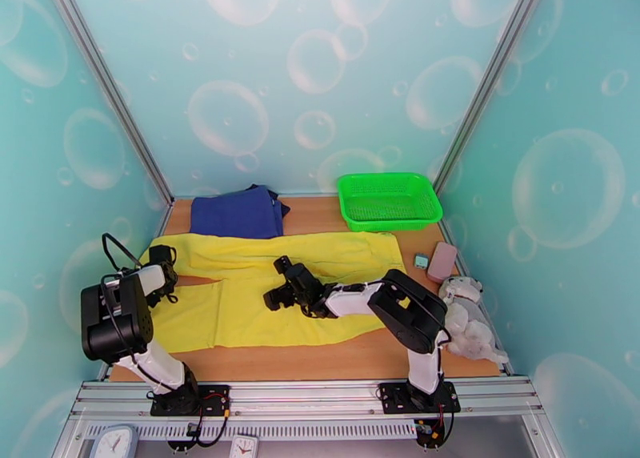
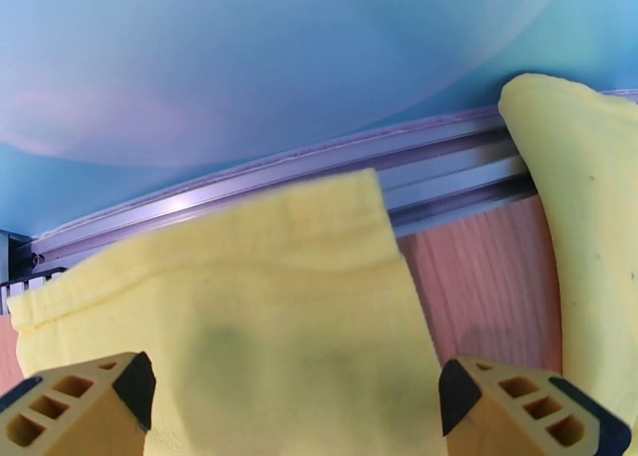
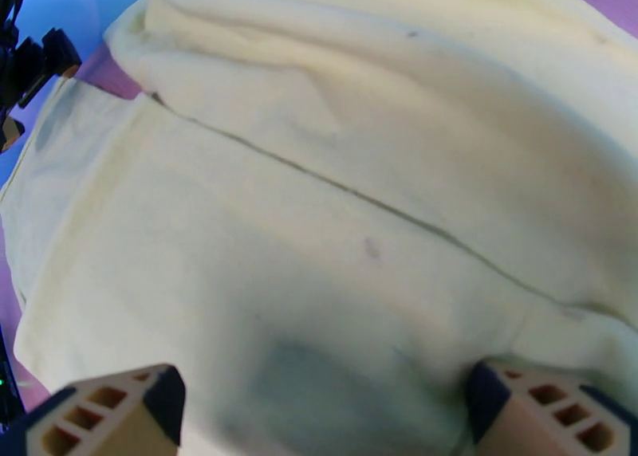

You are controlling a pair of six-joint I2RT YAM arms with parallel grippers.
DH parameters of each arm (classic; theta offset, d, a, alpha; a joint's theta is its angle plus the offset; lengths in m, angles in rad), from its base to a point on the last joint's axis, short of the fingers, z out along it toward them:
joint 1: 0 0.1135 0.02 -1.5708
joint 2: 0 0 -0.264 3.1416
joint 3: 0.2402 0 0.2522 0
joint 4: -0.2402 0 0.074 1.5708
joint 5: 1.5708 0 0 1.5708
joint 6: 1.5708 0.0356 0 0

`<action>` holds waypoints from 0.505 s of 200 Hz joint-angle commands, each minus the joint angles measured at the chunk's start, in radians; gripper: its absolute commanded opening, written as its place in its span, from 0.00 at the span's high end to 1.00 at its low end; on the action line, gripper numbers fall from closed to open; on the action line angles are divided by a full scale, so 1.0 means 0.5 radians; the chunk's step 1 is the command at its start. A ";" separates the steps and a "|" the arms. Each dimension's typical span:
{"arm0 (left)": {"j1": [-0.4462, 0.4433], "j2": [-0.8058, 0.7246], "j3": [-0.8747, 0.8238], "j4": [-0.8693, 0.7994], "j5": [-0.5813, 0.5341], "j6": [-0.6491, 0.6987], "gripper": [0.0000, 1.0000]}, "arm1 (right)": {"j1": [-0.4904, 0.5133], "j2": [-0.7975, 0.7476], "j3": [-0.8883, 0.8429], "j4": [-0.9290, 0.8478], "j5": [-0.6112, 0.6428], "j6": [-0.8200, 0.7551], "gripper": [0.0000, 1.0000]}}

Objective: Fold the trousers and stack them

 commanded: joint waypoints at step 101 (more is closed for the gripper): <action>-0.604 -0.922 -0.448 0.236 0.941 0.483 0.01 | -0.542 -0.611 -0.477 0.088 0.059 0.179 0.01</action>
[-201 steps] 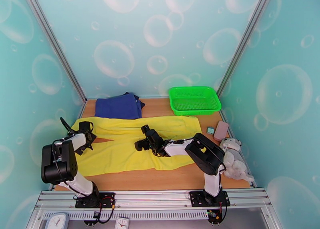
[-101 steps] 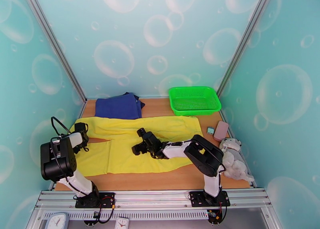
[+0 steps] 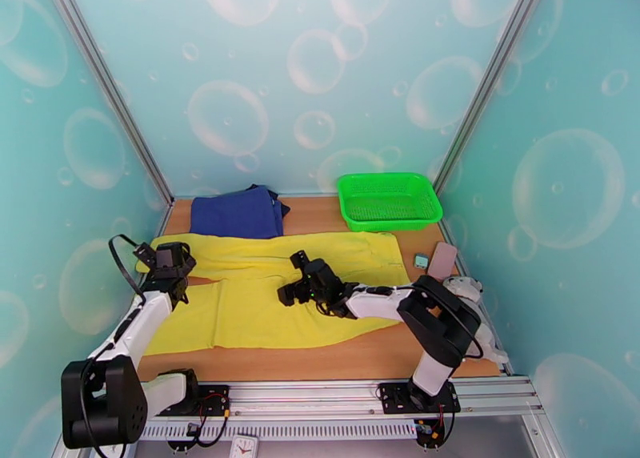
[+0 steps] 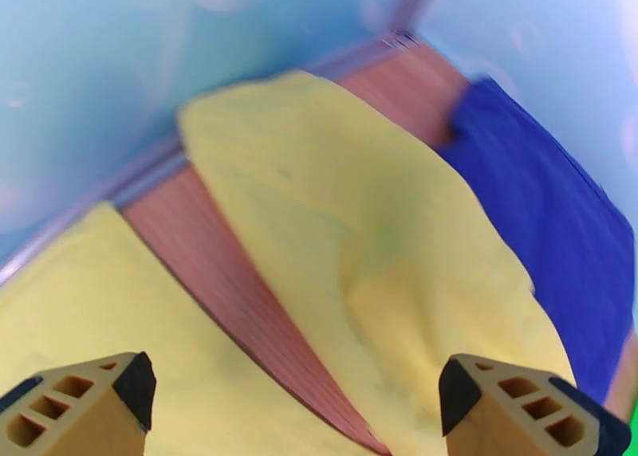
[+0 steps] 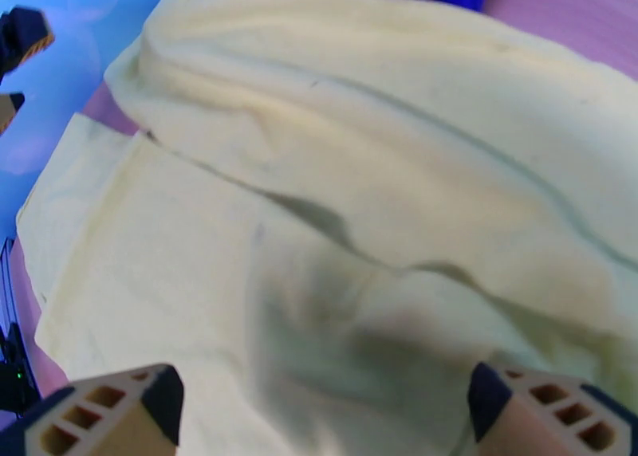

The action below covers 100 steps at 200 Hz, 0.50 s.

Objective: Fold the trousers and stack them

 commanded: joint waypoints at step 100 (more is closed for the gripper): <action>-0.193 0.139 -0.402 -0.313 0.172 -0.630 0.01 | -0.723 -0.140 -0.435 -0.060 0.179 0.727 0.01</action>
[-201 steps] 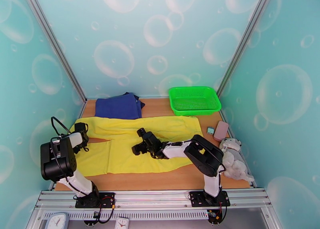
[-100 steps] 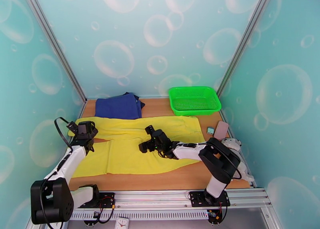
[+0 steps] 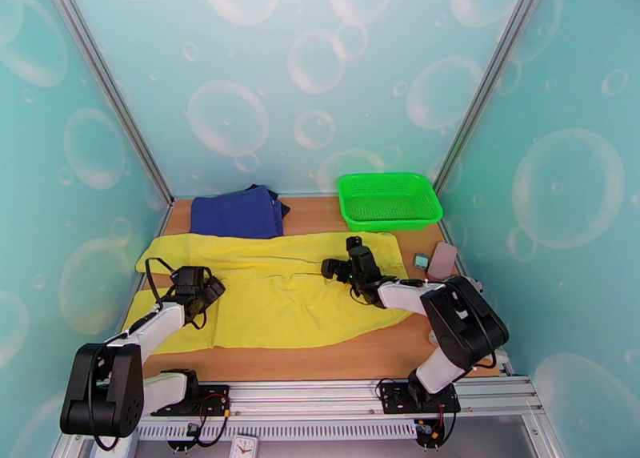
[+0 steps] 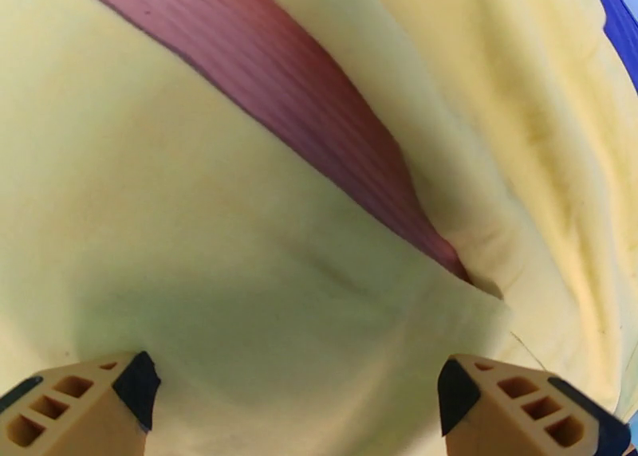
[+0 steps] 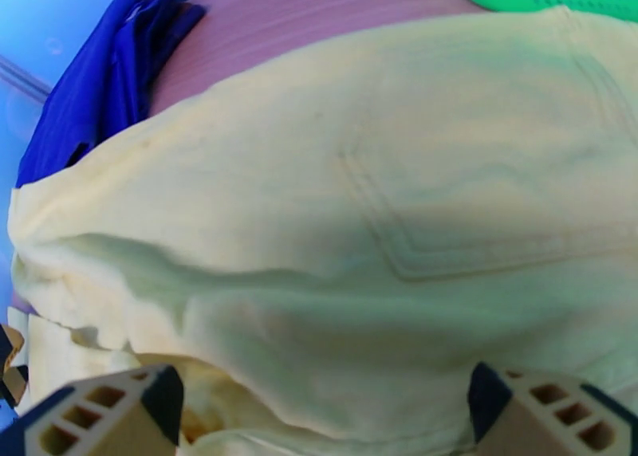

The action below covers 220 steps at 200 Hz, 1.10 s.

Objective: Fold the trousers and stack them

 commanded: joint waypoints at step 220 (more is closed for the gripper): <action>-0.295 -0.476 0.465 -0.398 0.048 0.371 0.01 | 0.616 -0.307 0.531 -0.830 0.762 -0.450 0.01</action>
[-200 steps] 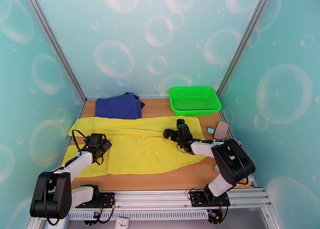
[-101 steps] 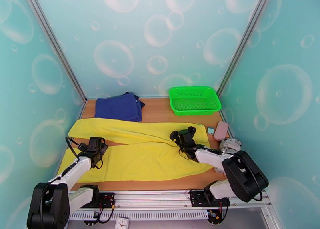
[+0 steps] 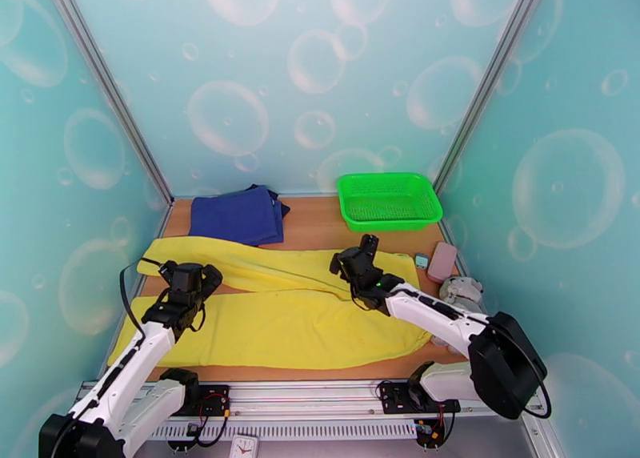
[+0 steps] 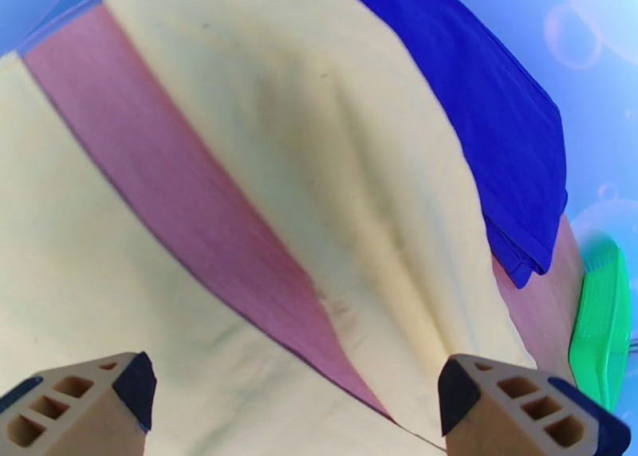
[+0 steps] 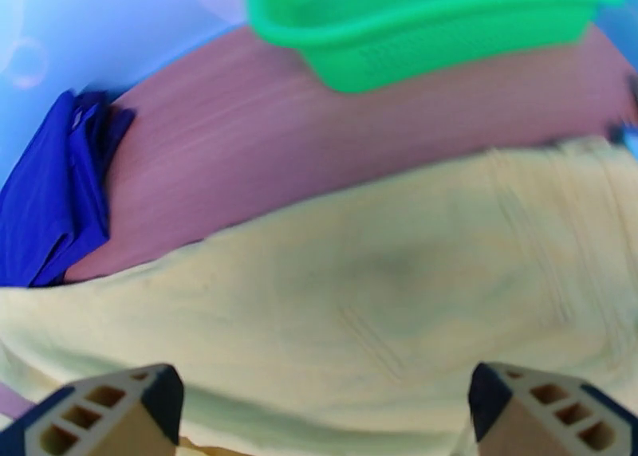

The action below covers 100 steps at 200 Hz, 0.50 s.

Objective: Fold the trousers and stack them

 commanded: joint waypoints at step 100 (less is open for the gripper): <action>0.089 0.368 0.445 0.269 0.076 0.711 0.01 | -0.071 -0.086 -0.416 0.796 -0.489 -0.634 0.01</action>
